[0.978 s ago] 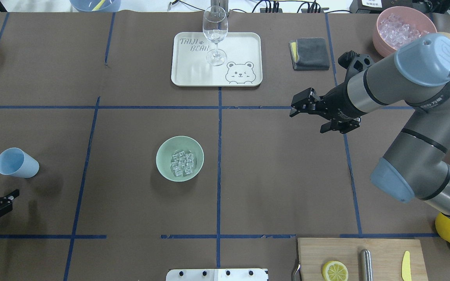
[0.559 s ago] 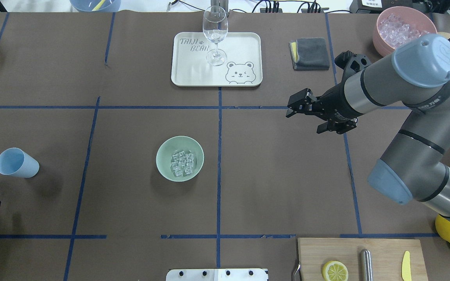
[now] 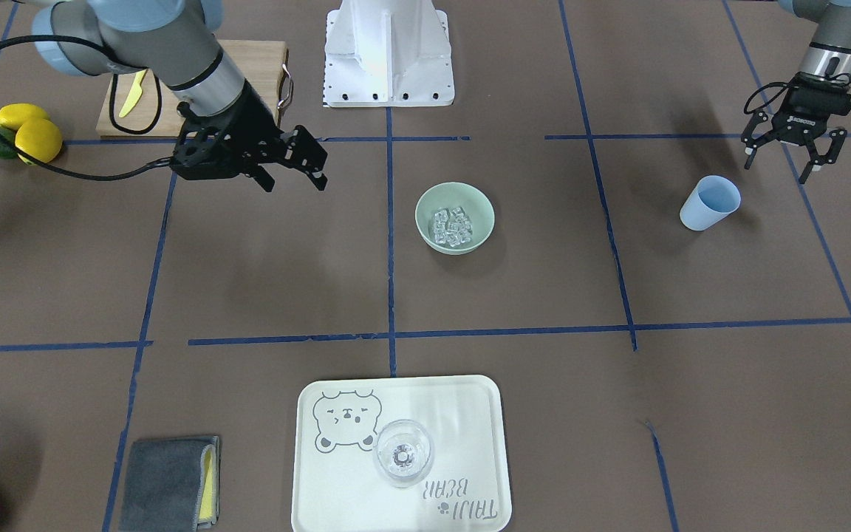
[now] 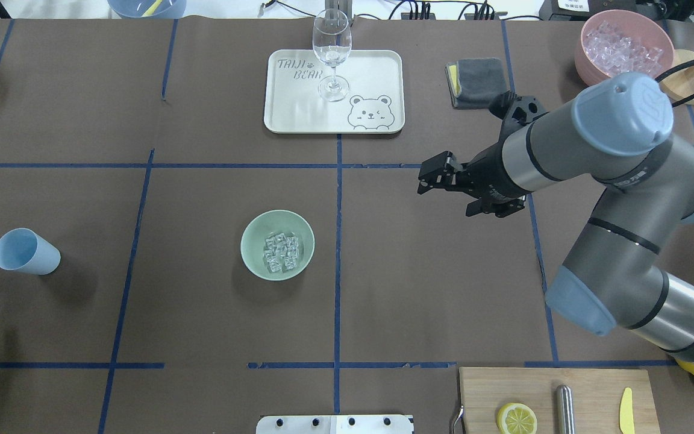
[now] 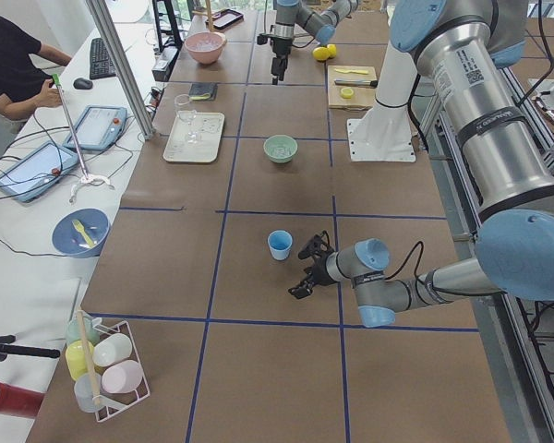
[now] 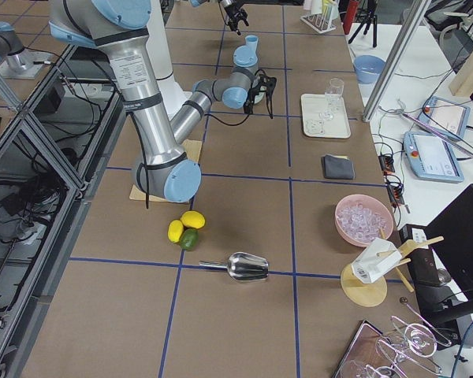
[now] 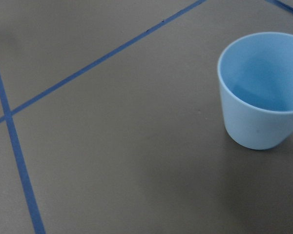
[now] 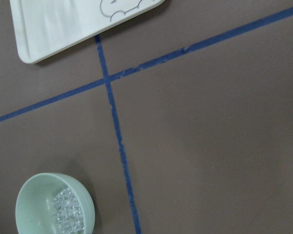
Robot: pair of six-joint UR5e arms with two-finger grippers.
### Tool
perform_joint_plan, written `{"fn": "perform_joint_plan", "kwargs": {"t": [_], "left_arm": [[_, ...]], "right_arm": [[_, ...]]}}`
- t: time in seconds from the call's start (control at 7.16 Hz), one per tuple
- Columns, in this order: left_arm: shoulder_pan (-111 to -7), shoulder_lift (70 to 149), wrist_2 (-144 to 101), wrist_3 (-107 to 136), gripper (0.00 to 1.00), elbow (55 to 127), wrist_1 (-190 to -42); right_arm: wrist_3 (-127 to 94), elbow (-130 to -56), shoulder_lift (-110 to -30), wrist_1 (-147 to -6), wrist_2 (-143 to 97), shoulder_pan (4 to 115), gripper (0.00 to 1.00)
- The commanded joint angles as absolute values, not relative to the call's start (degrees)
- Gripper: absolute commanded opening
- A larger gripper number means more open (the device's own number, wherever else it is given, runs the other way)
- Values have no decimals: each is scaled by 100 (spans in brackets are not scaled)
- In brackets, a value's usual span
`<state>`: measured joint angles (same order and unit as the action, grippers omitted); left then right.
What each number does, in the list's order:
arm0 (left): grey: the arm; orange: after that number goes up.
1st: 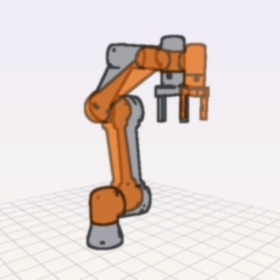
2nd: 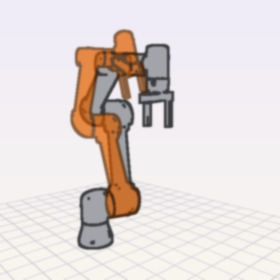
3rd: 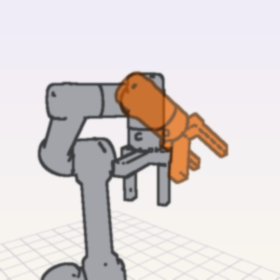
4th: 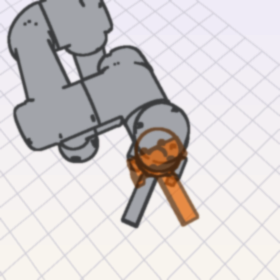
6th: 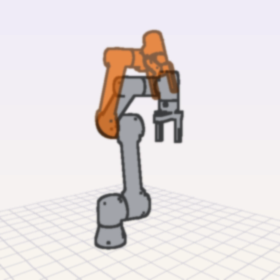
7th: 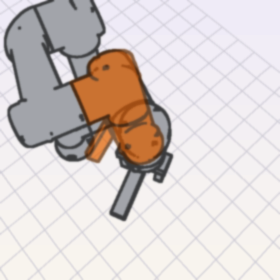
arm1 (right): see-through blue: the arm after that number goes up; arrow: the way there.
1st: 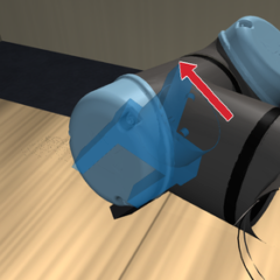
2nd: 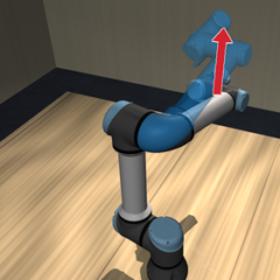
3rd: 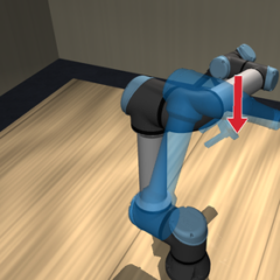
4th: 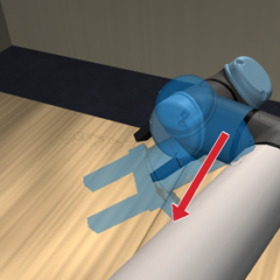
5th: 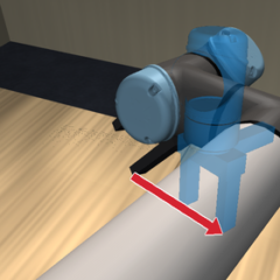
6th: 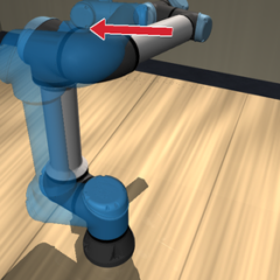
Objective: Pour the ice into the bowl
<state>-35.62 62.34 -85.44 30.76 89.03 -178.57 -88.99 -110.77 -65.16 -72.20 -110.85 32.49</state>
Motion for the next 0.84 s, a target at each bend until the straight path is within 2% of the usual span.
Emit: {"fn": "perform_joint_plan", "kwargs": {"t": [0.0,0.28,0.7], "left_arm": [[-4838,6817,-9585,2209,100,8798,-16889],[-5839,7354,-10602,1620,100,8807,-16009],[-7160,7952,-12168,1414,100,8868,-14430]], "right_arm": [[-9174,-10787,-5971,-7627,-10182,2412,100],[-9455,-9674,-5050,-7664,-9941,2268,100],[-9509,-8538,-4221,-7655,-9757,2241,100]]}}
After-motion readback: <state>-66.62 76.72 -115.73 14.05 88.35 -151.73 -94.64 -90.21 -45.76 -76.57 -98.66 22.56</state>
